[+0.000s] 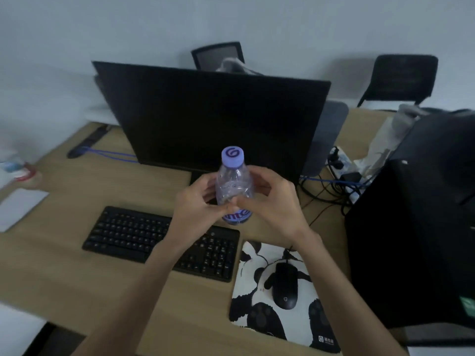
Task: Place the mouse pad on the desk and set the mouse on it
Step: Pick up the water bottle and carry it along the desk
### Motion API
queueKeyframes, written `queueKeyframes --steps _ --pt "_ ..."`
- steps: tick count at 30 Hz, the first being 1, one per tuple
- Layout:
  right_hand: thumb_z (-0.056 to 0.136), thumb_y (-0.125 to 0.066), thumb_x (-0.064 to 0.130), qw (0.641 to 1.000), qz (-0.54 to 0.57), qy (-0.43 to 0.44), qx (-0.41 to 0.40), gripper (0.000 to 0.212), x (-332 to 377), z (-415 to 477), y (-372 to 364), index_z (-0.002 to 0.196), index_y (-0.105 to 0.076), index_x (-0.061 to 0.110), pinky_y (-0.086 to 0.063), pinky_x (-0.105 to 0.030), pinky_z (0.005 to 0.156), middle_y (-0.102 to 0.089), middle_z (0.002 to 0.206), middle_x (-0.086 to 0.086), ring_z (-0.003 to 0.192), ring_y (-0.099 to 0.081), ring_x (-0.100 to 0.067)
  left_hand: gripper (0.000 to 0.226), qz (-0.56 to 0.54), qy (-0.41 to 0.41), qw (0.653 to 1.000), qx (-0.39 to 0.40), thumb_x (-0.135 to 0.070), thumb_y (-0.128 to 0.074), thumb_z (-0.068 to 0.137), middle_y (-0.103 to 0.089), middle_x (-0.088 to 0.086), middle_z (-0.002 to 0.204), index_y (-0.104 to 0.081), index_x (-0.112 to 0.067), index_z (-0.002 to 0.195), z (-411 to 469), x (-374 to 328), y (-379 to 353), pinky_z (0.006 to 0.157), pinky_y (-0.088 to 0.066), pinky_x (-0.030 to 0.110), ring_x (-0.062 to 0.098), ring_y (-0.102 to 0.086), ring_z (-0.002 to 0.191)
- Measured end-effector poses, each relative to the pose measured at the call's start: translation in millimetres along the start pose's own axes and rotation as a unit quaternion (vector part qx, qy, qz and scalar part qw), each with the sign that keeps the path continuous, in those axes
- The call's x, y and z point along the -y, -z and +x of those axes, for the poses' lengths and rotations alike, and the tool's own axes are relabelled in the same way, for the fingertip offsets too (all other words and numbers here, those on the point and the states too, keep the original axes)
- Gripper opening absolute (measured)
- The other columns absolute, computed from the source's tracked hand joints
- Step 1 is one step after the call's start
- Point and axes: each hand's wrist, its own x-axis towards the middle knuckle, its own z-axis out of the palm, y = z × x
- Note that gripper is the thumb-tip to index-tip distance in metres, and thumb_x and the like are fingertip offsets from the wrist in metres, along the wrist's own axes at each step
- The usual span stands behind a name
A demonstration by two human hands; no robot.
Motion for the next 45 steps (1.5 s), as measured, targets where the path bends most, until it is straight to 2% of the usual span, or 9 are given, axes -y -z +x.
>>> queueKeyframes --steps 9,12,16,19,21,23,27,38,45 --pt "0.065 -0.077 0.020 0.994 0.041 0.073 0.073 0.056 99 5 -75 0.116 -0.054 0.019 -0.043 0.001 0.075 -0.063 0.109 0.004 0.092 -0.057 0.000 0.044 0.000 0.005 0.994 -0.109 -0.021 -0.079 0.054 -0.071 -0.021 0.077 -0.057 -0.037 0.090 -54 -28 117 0.070 -0.049 0.008 -0.010 -0.064 0.079" --pt "0.064 -0.077 0.019 0.990 0.053 0.086 0.100 0.055 127 8 -110 0.115 -0.056 0.019 -0.047 -0.004 0.076 -0.065 0.109 0.003 0.094 -0.059 -0.003 0.041 -0.001 0.000 0.991 -0.136 -0.001 -0.075 0.062 -0.065 -0.012 0.087 -0.059 -0.020 0.096 -71 -30 156 0.069 -0.048 0.006 -0.013 -0.063 0.075" --pt "0.063 -0.077 0.016 0.983 0.071 0.101 0.133 0.050 165 13 -165 0.109 -0.059 0.021 -0.049 -0.009 0.076 -0.065 0.099 0.008 0.090 -0.060 -0.003 0.041 0.025 -0.008 0.985 -0.171 -0.002 -0.075 0.064 -0.063 -0.013 0.086 -0.058 -0.015 0.098 -93 -23 216 0.065 -0.046 0.003 -0.017 -0.061 0.072" --pt "0.062 -0.077 0.011 0.979 0.082 0.109 0.151 0.045 192 18 -209 0.092 -0.058 0.039 -0.047 -0.003 0.070 -0.060 0.082 0.023 0.078 -0.059 0.009 0.045 0.035 0.009 0.981 -0.191 -0.009 -0.078 0.062 -0.069 0.001 0.095 -0.059 -0.018 0.101 -105 -9 267 0.075 -0.052 0.012 -0.006 -0.065 0.082" --pt "0.062 -0.077 0.009 0.977 0.091 0.119 0.155 0.045 207 23 -241 0.090 -0.057 0.038 -0.045 0.000 0.067 -0.058 0.079 0.026 0.075 -0.057 0.016 0.049 0.050 0.012 0.979 -0.197 -0.024 -0.081 0.057 -0.071 0.005 0.101 -0.061 -0.026 0.102 -112 1 301 0.082 -0.054 0.023 0.006 -0.067 0.091" --pt "0.061 -0.078 0.009 0.975 0.103 0.116 0.157 0.046 218 28 -273 0.099 -0.061 0.028 -0.045 -0.001 0.066 -0.060 0.082 0.024 0.075 -0.058 0.013 0.046 0.070 0.018 0.975 -0.209 -0.033 -0.080 0.053 -0.070 -0.005 0.094 -0.059 -0.039 0.093 -118 8 330 0.078 -0.054 0.018 0.002 -0.067 0.087" --pt "0.062 -0.078 0.009 0.974 0.109 0.113 0.163 0.049 238 44 -332 0.107 -0.061 0.019 -0.048 -0.004 0.067 -0.064 0.087 0.014 0.079 -0.060 0.001 0.046 0.080 0.019 0.970 -0.229 -0.002 -0.077 0.062 -0.063 -0.016 0.082 -0.055 -0.036 0.084 -121 24 383 0.066 -0.048 0.004 -0.016 -0.061 0.071" --pt "0.065 -0.077 0.015 0.974 0.113 0.100 0.171 0.052 255 127 -471 0.114 -0.058 0.014 -0.054 -0.024 0.081 -0.068 0.102 -0.003 0.091 -0.063 -0.011 0.048 0.088 0.049 0.965 -0.242 -0.007 -0.078 0.062 -0.067 -0.001 0.089 -0.060 -0.010 0.106 -72 107 512 0.068 -0.049 0.004 -0.019 -0.059 0.069" --pt "0.065 -0.077 0.012 0.980 0.117 0.075 0.143 0.049 257 201 -540 0.110 -0.059 0.016 -0.052 -0.013 0.074 -0.066 0.097 0.003 0.088 -0.063 -0.010 0.052 0.114 0.050 0.969 -0.212 -0.019 -0.078 0.063 -0.066 -0.001 0.096 -0.058 -0.012 0.110 -2 156 584 0.072 -0.049 0.004 0.005 -0.064 0.084"
